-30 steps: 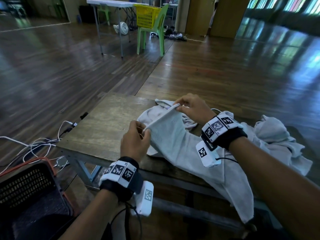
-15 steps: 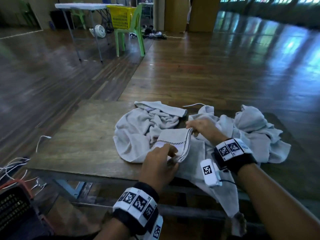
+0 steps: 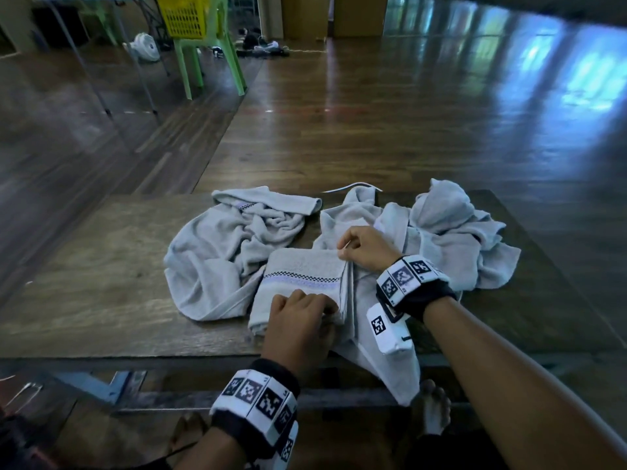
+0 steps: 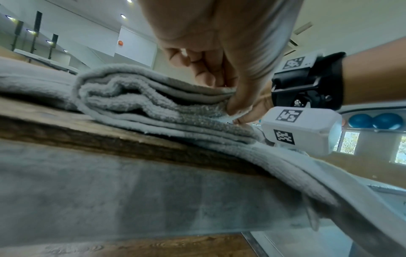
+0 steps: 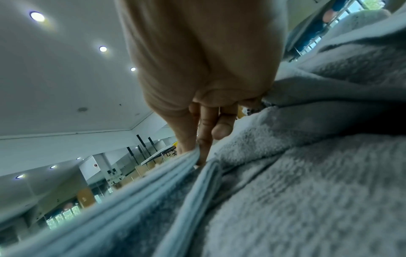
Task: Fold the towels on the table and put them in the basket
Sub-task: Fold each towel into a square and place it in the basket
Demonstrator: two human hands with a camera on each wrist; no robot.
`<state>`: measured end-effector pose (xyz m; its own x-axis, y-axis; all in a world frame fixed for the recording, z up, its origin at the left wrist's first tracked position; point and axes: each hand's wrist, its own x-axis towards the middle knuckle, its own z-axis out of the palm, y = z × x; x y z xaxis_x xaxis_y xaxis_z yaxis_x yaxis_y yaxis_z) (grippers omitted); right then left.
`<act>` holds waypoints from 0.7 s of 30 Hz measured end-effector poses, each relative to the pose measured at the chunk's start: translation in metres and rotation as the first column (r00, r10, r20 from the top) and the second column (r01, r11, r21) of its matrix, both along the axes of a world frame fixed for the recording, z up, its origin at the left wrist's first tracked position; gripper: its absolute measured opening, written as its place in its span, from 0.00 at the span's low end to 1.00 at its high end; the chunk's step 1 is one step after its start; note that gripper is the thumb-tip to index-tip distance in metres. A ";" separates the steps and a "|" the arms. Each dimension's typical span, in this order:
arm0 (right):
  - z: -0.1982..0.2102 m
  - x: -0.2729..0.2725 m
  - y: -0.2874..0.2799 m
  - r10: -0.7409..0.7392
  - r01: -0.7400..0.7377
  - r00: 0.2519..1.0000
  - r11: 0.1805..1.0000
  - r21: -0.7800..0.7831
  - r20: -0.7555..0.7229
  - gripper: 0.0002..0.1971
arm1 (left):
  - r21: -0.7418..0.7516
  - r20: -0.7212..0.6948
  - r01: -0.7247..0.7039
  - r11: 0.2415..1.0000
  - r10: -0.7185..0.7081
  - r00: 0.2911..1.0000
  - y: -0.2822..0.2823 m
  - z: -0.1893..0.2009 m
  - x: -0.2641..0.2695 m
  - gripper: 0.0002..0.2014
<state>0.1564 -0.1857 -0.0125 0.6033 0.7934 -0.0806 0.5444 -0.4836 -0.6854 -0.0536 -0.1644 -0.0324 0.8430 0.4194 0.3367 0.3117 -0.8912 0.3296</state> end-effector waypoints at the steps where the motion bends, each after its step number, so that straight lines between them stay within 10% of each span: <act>1: 0.001 0.000 0.000 -0.008 0.009 0.999 1.000 -0.011 0.032 0.09 | 0.011 0.014 0.005 1.000 -0.005 1.000 0.000 0.000 0.000 0.10; 16: 0.006 -0.009 -0.019 -0.028 0.039 0.904 0.999 -0.017 0.427 0.04 | -0.186 -0.116 0.030 0.982 -0.052 0.992 0.004 0.013 0.003 0.14; 21: 0.018 -0.026 -0.047 0.091 -0.025 0.902 0.987 -0.159 0.422 0.12 | 0.015 -0.245 -0.116 0.993 0.117 0.962 0.063 0.032 0.003 0.12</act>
